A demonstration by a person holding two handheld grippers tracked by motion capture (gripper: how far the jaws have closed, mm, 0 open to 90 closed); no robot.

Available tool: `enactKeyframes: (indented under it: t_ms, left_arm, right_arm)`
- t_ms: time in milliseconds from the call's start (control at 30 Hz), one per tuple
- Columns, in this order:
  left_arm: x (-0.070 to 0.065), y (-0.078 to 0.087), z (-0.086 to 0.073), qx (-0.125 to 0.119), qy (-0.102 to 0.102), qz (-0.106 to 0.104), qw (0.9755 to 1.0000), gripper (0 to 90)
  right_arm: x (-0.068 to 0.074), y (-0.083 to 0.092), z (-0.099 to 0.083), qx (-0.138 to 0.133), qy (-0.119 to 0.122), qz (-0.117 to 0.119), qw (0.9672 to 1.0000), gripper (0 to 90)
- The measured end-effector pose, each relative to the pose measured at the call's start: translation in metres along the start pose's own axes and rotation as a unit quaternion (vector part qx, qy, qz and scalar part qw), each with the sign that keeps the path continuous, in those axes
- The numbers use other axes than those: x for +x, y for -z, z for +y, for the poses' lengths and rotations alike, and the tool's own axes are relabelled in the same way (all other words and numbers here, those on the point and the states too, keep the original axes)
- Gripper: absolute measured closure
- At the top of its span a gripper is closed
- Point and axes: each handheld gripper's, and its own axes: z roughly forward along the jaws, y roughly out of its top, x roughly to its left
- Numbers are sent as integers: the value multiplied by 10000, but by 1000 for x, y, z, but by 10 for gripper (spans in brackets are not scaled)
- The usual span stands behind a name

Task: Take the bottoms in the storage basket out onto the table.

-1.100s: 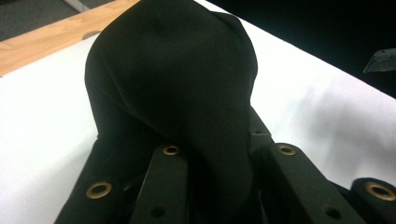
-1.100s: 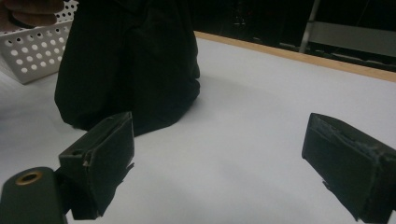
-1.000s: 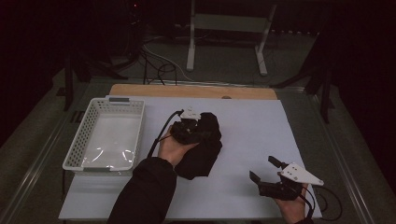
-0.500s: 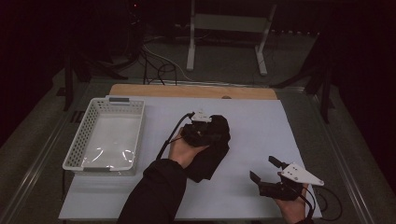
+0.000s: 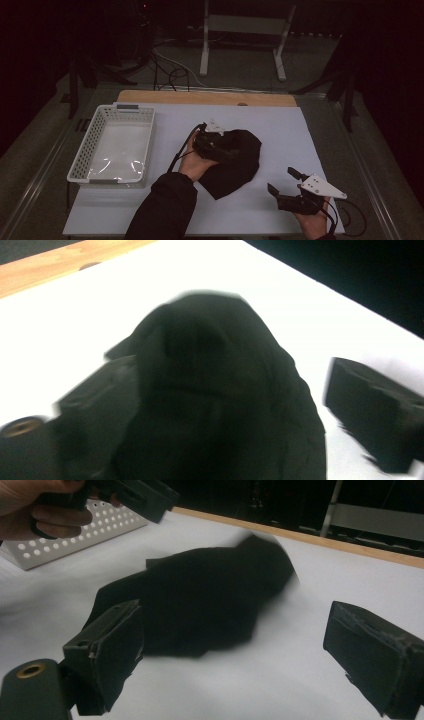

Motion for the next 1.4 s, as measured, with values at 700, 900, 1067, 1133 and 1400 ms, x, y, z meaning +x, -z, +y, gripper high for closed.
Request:
enactKeyframes:
  t_ms: [700, 900, 1067, 1133, 1400]
  left_arm:
    - [8, 42, -23, -627, 0, 30, 9980, 1]
    - [9, 52, -31, -612, -33, 89, 9981, 1]
    - [11, 60, -35, -724, 16, 112, 9973, 1]
    - [10, 64, -36, -751, -9, 119, 9971, 1]
    - [9, 80, -47, -830, -50, 200, 9963, 1]
  right_arm:
    - [1, -1, -1, 18, -12, 11, 10000, 92]
    - [2, -2, -1, 41, -10, 9, 10000, 92]
    - [0, 0, -1, 24, -34, -15, 10000, 92]
    - [0, 0, -1, 18, -25, -13, 10000, 91]
    - [1, -1, -2, 40, -15, -9, 10000, 92]
